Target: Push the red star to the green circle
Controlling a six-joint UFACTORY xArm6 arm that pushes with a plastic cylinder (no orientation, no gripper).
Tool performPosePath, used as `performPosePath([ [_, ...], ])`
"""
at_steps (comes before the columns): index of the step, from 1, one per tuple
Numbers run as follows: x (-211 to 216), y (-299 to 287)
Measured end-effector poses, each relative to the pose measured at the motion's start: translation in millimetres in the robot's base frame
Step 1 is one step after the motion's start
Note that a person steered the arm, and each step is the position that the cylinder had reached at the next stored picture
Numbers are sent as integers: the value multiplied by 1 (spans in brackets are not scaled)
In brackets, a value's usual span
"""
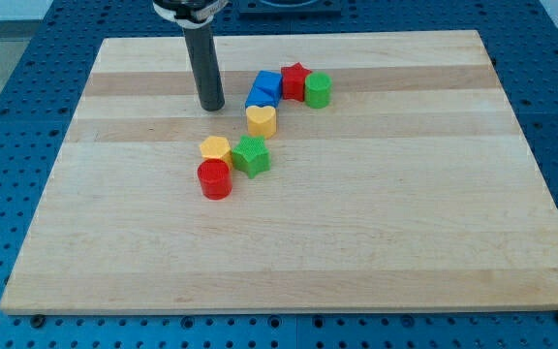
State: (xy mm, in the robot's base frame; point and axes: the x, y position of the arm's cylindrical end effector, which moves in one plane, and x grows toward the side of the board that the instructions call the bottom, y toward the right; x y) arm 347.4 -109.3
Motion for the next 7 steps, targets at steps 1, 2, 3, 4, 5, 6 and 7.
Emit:
performPosePath([
  [1,8,0],
  [2,31,0],
  [3,59,0],
  [4,84,0],
  [5,108,0],
  [6,121,11],
  [7,119,31],
])
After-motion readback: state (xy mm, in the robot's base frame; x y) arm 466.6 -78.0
